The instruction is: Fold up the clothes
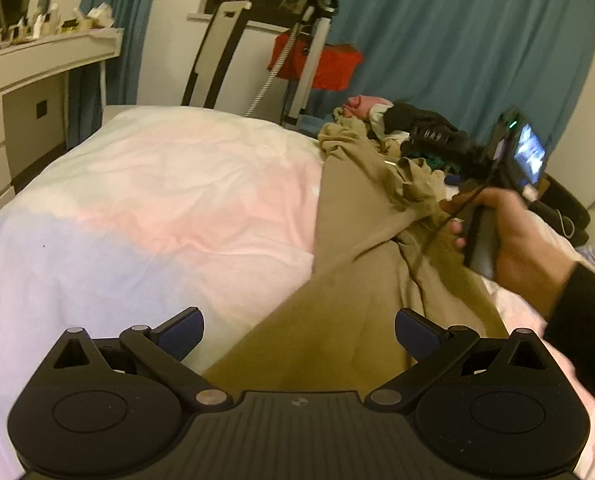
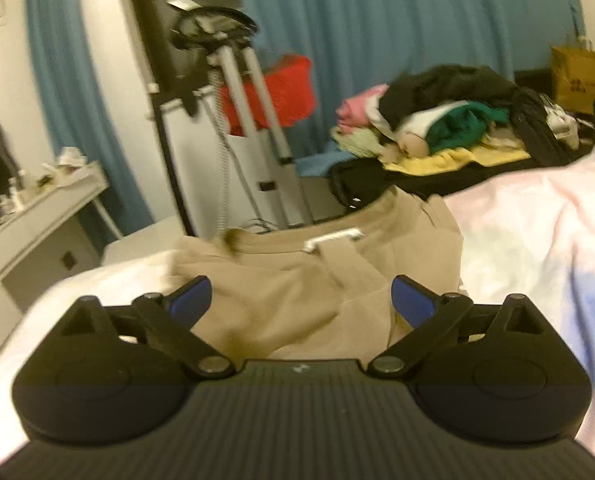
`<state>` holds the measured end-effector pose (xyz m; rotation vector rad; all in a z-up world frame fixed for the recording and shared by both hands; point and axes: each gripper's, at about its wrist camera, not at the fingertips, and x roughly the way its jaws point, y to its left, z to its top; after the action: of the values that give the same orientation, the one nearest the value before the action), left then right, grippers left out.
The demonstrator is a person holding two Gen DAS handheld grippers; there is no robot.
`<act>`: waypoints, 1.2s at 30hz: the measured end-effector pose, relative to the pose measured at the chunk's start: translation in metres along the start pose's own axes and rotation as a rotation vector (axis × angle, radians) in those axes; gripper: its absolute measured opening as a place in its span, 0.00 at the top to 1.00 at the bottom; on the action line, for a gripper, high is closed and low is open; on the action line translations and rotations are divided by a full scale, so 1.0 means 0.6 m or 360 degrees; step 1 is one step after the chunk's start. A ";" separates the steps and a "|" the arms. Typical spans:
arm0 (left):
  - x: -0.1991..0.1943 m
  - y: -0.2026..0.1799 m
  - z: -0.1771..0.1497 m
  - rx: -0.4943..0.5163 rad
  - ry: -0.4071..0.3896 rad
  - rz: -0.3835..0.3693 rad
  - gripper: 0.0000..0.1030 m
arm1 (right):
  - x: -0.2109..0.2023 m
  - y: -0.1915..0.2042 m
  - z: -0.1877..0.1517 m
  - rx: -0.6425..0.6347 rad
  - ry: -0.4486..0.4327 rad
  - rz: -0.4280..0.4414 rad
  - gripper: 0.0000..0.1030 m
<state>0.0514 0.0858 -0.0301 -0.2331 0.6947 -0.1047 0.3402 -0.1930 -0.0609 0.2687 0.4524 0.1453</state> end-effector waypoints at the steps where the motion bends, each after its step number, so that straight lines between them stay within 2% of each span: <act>1: -0.002 -0.003 -0.001 0.0014 -0.0003 -0.0007 0.00 | -0.029 0.008 0.003 -0.0007 -0.0012 0.0017 0.05; 4: -0.018 -0.011 -0.003 0.0055 -0.0033 -0.0018 0.00 | -0.121 0.027 0.008 -0.0011 -0.0030 0.0077 0.05; 9: -0.067 -0.011 -0.002 0.0050 -0.0059 -0.0049 0.01 | -0.300 0.048 -0.032 0.0047 -0.0019 0.0141 0.05; 13: -0.114 0.024 0.018 -0.0104 -0.0017 -0.0134 0.01 | -0.432 0.036 -0.095 0.0149 -0.0013 0.0199 0.05; 17: -0.125 0.096 0.058 -0.0293 0.0114 -0.0250 0.01 | -0.509 0.010 -0.158 0.0183 0.0043 0.0171 0.05; 22: -0.090 0.204 0.085 -0.0364 0.0233 -0.0254 0.05 | -0.544 -0.030 -0.210 0.0312 0.0101 0.0129 0.05; 24: -0.060 0.236 0.079 -0.0394 0.0356 -0.0342 0.13 | -0.546 -0.041 -0.220 0.0372 0.0115 0.0107 0.05; 27: -0.023 0.252 0.058 -0.0319 0.0489 -0.0439 0.21 | -0.546 -0.050 -0.229 0.0426 0.0117 0.0072 0.05; 29: -0.012 0.245 0.051 -0.0223 0.0537 -0.0460 0.27 | -0.543 -0.046 -0.230 0.0418 0.0119 0.0064 0.05; 32: -0.004 0.224 0.045 -0.0050 0.0581 -0.0464 0.47 | -0.537 -0.042 -0.238 0.0392 0.0144 0.0053 0.05; 33: -0.001 0.217 0.043 0.0008 0.0596 -0.0465 0.60 | -0.536 -0.042 -0.240 0.0384 0.0155 0.0047 0.05; 35: 0.004 0.204 0.039 0.0123 0.0625 -0.0467 0.66 | -0.530 -0.043 -0.244 0.0375 0.0178 0.0028 0.05; 36: 0.007 0.197 0.037 0.0181 0.0639 -0.0468 0.78 | -0.529 -0.044 -0.245 0.0378 0.0185 0.0022 0.05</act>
<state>0.0710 0.2034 -0.0455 -0.2055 1.0471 -0.4805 -0.0061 -0.2482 -0.0653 0.4983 0.5842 0.1209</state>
